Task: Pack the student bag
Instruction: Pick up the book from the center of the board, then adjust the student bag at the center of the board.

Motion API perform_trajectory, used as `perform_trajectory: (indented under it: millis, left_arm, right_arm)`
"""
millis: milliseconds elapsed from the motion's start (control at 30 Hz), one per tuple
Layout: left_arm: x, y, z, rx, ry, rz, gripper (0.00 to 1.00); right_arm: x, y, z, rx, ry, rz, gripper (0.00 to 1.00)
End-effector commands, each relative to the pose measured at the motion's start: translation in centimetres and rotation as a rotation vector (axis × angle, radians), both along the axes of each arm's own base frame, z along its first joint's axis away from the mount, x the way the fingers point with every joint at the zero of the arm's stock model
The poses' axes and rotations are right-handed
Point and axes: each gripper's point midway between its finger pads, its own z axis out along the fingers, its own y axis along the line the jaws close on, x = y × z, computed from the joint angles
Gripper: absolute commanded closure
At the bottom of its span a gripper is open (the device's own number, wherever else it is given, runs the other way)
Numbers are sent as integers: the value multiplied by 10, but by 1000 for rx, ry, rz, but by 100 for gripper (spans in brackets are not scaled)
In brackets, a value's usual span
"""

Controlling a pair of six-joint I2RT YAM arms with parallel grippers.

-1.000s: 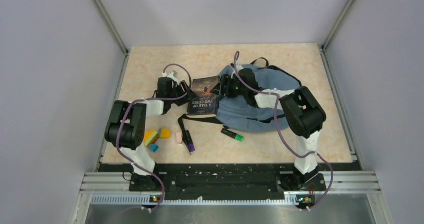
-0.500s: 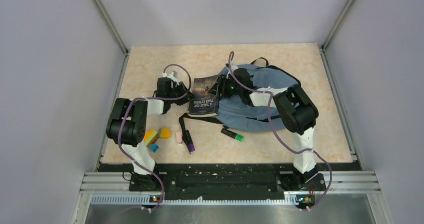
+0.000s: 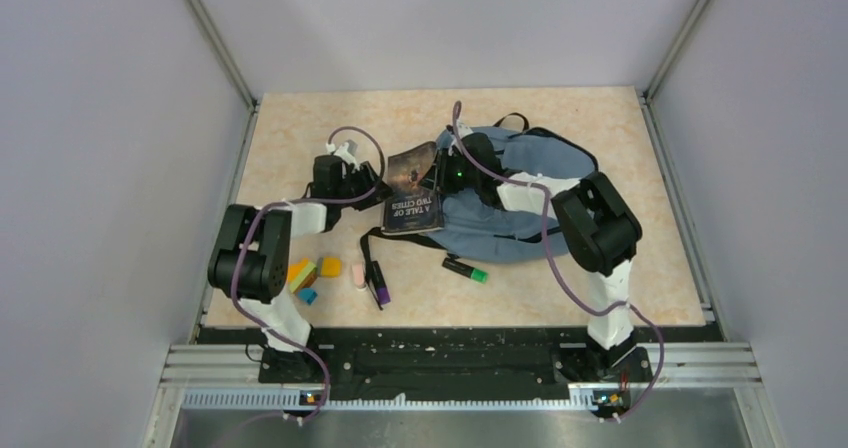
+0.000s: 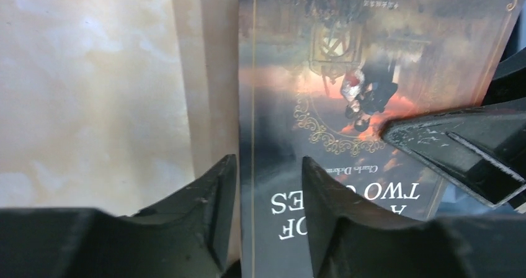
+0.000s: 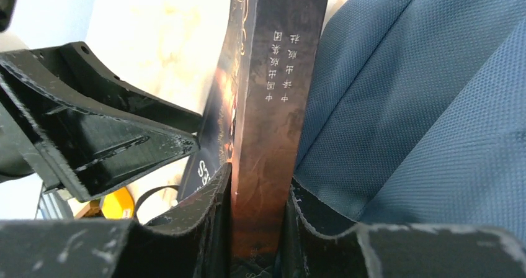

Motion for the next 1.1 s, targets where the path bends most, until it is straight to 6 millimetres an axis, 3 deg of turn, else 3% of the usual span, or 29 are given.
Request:
perform_trajectory:
  millis: [0,100,333,467,600,667,800,900,967,1067]
  left_arm:
    - [2,-3,55,38,-171,-50,46]
    - [1,8,80,125,-217,-46,39]
    - [-19,22,146,237,-359,-27,34]
    - [-28,14,159,176,-380,-40,32]
    - [-34,-1,150,84,-345,-69,31]
    - [-37,-6,137,44,-319,-72,31]
    - [-42,-13,111,-8,-255,-76,31]
    - [-43,-21,104,14,-251,-89,31]
    - [-44,-29,104,55,-261,-107,31]
    - [-45,-47,104,66,-265,-147,31]
  right_arm:
    - [-5,-2,85,-10,-241,16,77]
    - [-8,-17,114,-29,-308,-18,80]
    - [-23,-42,168,-16,-411,-65,83]
    - [-28,-48,173,-14,-416,-65,82]
    - [-33,-48,145,-36,-348,-54,82]
    - [-39,-51,124,-41,-303,-54,82]
    - [-47,-62,111,-44,-280,-85,84]
    - [-52,-74,128,-32,-300,-101,92]
    - [-53,-85,150,-30,-341,-120,100]
    - [-54,-112,187,-66,-420,-187,100]
